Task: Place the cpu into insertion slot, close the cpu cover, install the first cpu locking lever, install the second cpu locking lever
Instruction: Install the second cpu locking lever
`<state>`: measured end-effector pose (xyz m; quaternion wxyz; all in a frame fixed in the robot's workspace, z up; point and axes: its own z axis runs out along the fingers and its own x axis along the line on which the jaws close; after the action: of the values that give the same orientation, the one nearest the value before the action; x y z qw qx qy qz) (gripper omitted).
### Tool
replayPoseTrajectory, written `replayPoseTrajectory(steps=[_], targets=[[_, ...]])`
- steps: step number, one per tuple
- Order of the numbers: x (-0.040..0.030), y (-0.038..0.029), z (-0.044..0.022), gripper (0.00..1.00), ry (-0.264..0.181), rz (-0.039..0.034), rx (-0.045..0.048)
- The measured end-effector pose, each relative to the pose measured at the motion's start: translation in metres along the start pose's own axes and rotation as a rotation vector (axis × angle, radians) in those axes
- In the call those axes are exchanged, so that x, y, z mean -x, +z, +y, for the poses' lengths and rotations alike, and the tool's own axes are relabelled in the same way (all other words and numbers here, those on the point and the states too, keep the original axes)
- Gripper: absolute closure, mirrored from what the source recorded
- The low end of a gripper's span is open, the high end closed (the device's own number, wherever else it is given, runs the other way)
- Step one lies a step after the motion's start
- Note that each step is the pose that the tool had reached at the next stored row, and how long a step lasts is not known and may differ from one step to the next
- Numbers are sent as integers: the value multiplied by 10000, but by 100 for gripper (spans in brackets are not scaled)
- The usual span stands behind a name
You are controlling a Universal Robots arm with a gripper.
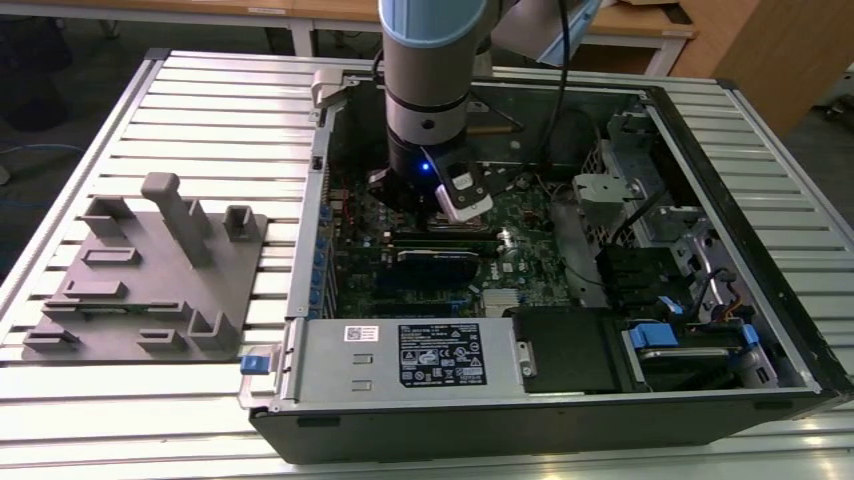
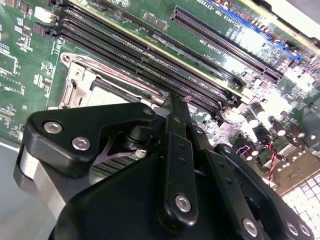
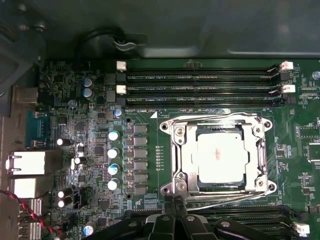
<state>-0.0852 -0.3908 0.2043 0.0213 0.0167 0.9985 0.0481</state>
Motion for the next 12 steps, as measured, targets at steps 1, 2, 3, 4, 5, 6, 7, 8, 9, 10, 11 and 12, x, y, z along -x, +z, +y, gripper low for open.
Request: replayPoseTrajectory(steps=[1,2,3,4,5,6,7,8,9,10,11,12], targets=[[-3,1,-5,90,3,2,72],[-6,4,-9,90,8,5,156],[-8,6,-13,90,10,6,214],[-10,8,-17,90,12,8,255],[-10,10,-20,90,13,9,290],[-11,11,-23,90,15,9,315],[-12,14,-26,90,16,10,341],[-14,18,-29,90,17,12,385],[-16,23,-33,90,18,13,423],[-17,27,-37,90,20,14,450],[-17,29,-40,90,21,14,466],[-17,30,-40,90,22,14,469]])
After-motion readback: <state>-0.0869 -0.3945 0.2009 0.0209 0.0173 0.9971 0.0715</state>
